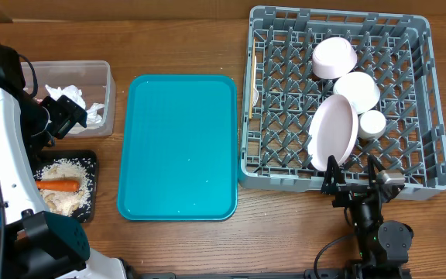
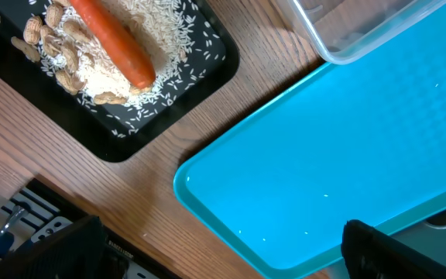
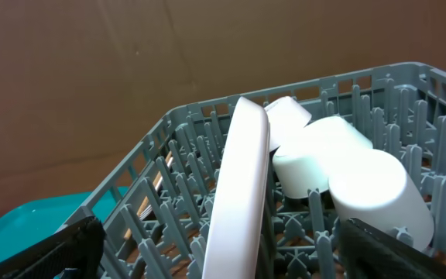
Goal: Sort waste into correct bins and load items into the dishwasher rack
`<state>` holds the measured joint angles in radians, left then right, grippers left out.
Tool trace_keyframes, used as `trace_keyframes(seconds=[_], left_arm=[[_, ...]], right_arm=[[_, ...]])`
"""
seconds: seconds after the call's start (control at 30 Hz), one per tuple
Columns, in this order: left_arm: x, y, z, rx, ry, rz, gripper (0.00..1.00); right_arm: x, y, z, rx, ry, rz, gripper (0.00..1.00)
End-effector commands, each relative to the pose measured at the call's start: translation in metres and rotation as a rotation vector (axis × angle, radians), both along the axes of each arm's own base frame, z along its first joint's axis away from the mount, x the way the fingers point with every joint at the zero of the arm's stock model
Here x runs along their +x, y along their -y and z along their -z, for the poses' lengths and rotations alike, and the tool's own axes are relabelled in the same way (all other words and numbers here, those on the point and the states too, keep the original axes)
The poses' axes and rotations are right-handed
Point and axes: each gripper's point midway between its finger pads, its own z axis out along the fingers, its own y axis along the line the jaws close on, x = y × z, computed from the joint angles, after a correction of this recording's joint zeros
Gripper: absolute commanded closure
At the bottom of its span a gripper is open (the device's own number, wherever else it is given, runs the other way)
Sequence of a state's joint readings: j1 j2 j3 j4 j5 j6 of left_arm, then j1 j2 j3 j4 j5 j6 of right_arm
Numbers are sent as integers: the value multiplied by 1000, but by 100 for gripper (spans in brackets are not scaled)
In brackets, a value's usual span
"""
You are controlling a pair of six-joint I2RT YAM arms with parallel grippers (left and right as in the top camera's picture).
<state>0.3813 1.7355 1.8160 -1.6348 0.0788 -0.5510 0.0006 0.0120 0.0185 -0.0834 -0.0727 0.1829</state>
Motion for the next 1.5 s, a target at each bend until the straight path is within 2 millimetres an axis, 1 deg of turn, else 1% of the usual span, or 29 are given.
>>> trace_keyframes(seconds=[0.0,0.63,0.73,0.8,0.87,0.93,1.0,1.07,1.1,1.13,1.17,1.27,1.33,1.4,1.43,1.47], left_arm=[[-1,1,0,-1,-5,-8,0],[-1,1,1,-1,-6,-8,0],[1,4,0,3,4,3,0],[6,10,-8,19,48,27,0],[10,24,-20,42,117,73,0],[12,50,-35,68,222,158,0],[11,71,-40,77,290,225,0],[3,99,-40,80,367,312,0],[-4,106,-36,98,385,354,0],[-13,104,-32,149,387,393,0],[-29,101,-23,197,373,411,0],[-67,99,-1,202,349,415,0],[-86,98,11,202,346,414,0],[-97,95,17,222,350,413,0],[-103,88,20,260,351,408,0],[-102,85,18,284,383,393,0]], right_arm=[[0,3,2,-8,3,15,0],[0,3,2,-8,3,15,0],[0,3,2,-8,3,15,0],[0,3,2,-8,3,15,0],[0,3,2,-8,3,15,0],[0,3,2,-8,3,15,0],[0,3,2,-8,3,15,0],[0,3,2,-8,3,15,0],[0,3,2,-8,3,15,0],[0,3,2,-8,3,15,0],[0,3,2,-9,3,15,0],[0,3,2,-9,3,15,0],[0,3,2,-8,3,15,0],[0,3,2,-9,3,15,0],[0,3,2,-9,3,15,0],[0,3,2,-8,3,15,0]])
